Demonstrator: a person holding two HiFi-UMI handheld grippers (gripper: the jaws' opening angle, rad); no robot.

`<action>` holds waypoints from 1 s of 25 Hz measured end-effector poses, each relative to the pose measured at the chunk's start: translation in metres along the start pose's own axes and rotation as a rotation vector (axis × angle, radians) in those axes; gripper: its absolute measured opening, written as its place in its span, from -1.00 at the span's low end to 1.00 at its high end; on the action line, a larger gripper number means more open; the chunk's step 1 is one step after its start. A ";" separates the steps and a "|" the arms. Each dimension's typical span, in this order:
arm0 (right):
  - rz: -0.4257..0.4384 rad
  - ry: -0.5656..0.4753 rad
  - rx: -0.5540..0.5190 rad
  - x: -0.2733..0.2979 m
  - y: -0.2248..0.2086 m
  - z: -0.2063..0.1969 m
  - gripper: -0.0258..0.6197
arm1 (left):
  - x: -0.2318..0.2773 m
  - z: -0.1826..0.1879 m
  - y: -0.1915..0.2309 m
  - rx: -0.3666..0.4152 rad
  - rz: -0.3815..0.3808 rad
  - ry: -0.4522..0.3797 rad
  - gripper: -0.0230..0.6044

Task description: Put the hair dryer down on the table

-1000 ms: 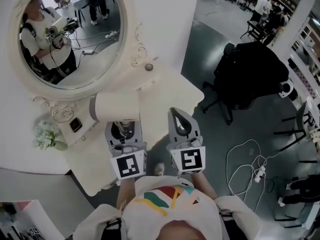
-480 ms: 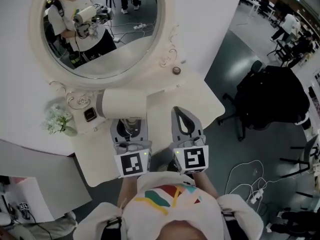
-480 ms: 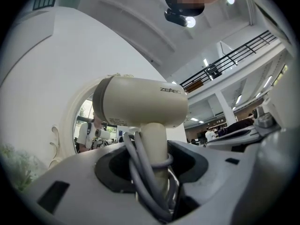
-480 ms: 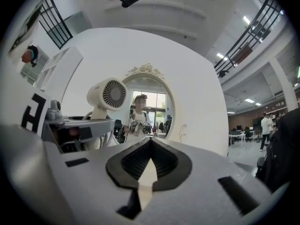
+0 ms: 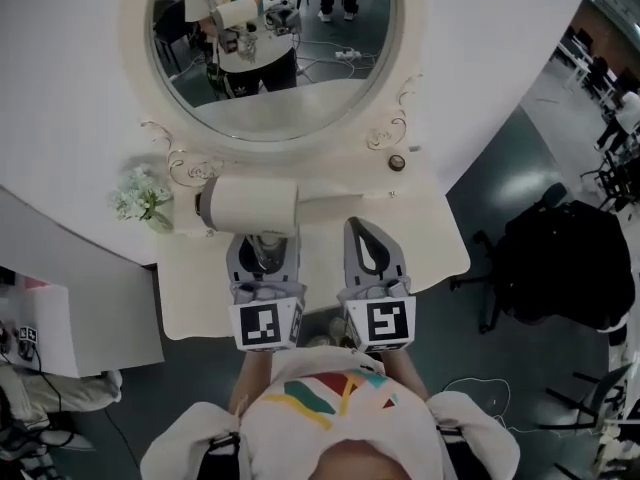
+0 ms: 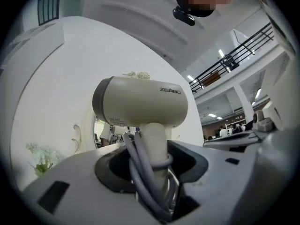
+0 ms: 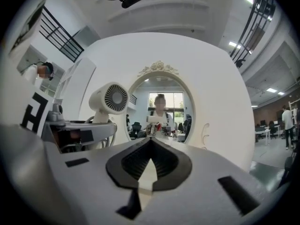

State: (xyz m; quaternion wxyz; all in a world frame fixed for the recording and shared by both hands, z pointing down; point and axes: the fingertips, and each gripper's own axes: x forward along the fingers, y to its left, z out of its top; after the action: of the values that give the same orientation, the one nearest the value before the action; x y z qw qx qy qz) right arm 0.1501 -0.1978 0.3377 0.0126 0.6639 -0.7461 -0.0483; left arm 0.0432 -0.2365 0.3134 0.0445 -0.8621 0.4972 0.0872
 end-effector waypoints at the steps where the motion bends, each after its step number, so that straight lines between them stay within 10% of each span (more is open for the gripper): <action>1: 0.031 0.004 -0.008 0.003 0.003 0.000 -0.92 | -0.001 0.002 0.002 0.004 0.022 -0.001 -0.29; 15: 0.310 -0.038 -0.045 0.029 0.052 0.014 -0.92 | -0.032 0.014 0.045 0.090 0.294 0.007 -0.29; 25: 0.293 -0.065 -0.040 0.038 0.051 0.009 -0.92 | -0.052 0.003 0.064 0.121 0.356 0.060 -0.29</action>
State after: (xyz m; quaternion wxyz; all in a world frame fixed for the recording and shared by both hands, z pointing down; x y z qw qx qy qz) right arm 0.0945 -0.2292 0.3312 0.0084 0.5456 -0.8340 -0.0823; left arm -0.0383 -0.2241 0.3214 0.0653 -0.7586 0.6472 0.0376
